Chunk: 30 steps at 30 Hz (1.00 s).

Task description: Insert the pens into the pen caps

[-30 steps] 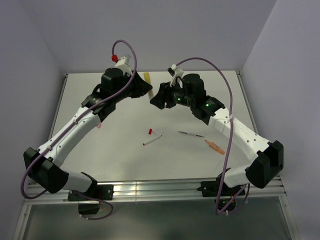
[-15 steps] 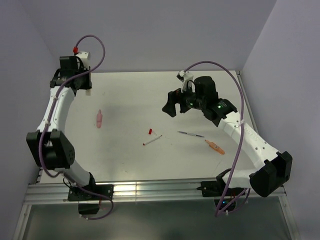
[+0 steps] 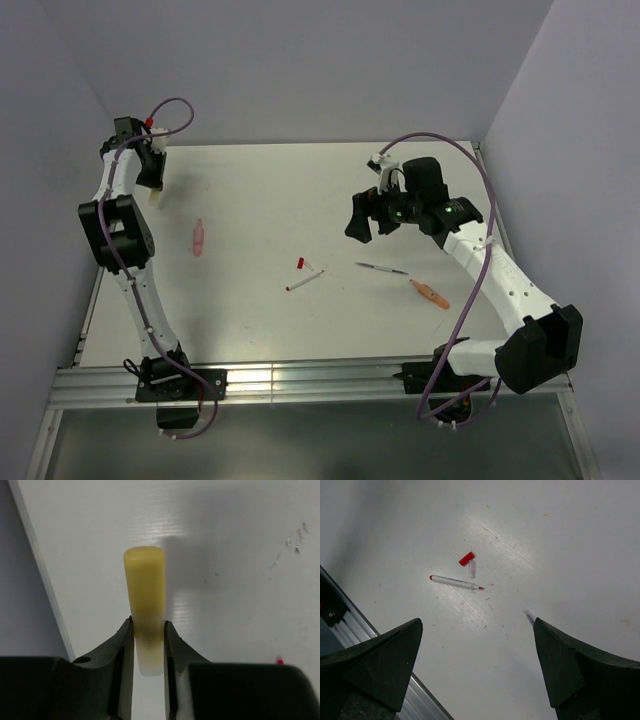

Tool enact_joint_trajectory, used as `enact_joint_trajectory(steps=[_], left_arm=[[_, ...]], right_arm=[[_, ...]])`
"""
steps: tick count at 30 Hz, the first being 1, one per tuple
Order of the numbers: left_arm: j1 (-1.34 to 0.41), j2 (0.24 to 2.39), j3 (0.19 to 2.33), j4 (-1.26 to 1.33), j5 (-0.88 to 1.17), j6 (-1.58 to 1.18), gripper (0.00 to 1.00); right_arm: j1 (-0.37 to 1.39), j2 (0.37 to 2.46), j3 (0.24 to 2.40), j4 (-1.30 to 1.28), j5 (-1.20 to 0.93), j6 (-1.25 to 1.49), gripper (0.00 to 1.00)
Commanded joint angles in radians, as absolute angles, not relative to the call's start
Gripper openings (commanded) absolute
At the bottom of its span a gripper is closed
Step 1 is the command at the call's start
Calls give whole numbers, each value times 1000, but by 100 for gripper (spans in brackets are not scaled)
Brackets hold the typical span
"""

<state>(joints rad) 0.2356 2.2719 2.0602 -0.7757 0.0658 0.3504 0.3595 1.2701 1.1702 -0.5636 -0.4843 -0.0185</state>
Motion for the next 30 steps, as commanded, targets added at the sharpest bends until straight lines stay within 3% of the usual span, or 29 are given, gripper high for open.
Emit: enact_joint_trajectory(steps=[1,10,13,19,23,30], left_arm=[[252,2327,2135,-763,98,359,0],[258,2416,2120,-693,78,319,0],[259,2427,2114,-684,78,302,5],[275,2436,2089,-683,104,258,20],[282,2431,2092,-690,110,238,39],[284,2338,2170,-764,138,287,51]], right_arm=[[354,1267,1170,-566,-488,-37,100],[353,1289,1170,-568,-491,-35,100],[353,1293,1173,-568,-492,-32,100],[351,1293,1167,-569,-495,-32,100],[351,1284,1164,-571,-492,-29,100],[350,1253,1160,-571,-485,-31,100]])
